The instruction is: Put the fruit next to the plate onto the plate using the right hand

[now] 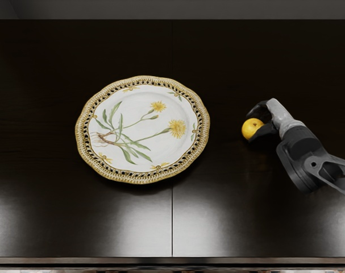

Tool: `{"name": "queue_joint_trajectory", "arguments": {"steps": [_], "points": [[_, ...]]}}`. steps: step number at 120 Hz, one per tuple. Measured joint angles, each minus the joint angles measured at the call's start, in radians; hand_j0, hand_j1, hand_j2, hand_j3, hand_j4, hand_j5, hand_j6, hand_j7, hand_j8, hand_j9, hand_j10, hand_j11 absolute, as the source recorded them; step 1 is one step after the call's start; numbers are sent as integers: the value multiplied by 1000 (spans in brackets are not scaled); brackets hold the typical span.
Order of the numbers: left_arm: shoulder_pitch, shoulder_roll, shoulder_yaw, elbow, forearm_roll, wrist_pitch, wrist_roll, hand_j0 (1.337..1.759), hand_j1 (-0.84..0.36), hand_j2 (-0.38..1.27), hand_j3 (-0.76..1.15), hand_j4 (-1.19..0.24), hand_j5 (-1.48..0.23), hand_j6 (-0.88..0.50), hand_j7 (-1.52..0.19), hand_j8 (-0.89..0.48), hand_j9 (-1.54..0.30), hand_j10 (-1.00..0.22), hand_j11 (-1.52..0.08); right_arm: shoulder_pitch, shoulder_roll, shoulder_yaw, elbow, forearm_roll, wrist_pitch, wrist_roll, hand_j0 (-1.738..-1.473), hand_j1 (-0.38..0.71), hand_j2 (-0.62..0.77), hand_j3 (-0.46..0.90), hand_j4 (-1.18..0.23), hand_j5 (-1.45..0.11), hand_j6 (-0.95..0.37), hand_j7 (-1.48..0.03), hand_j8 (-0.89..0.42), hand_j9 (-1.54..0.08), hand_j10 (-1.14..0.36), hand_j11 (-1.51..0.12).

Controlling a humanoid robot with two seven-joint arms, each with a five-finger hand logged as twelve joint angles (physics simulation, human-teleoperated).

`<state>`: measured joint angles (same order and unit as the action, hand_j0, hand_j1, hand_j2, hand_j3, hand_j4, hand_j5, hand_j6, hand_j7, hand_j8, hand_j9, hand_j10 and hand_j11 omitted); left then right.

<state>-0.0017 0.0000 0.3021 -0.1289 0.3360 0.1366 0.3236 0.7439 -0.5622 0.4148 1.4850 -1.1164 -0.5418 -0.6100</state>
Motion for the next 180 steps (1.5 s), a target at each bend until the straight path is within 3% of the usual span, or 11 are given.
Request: {"name": "queue_joint_trajectory", "arguments": {"steps": [34,57,129,180], "points": [[0,0,0,0,0,0,0,1658,339,2,0,-9,-11,-9,-11,-9,-11,-9,-11,7,5,62,12,3,4,0,-1658,277,532,1,-675,-980,-489,-923,-398,-971,-598,-974],[-1,0,0,0,0,0,0,1658,339,2,0,-9,-11,-9,-11,-9,-11,-9,-11,11,17,105,63,3,6,0,-1658,271,499,1,-667,-976,-481,-915,-392,-962,-591,-965],[0,0,0,0,0,0,0,1658,339,2,0,-9,-11,-9,-11,-9,-11,-8,-11,15,120,157,151,-1,7,-2,-1658,314,491,0,-644,-897,-487,-864,-396,-881,-577,-878],[0,0,0,0,0,0,0,1658,339,2,0,-9,-11,-9,-11,-9,-11,-8,-11,10,211,149,159,-3,21,-2,-1658,317,516,0,-639,-867,-507,-848,-420,-850,-604,-849]]}}
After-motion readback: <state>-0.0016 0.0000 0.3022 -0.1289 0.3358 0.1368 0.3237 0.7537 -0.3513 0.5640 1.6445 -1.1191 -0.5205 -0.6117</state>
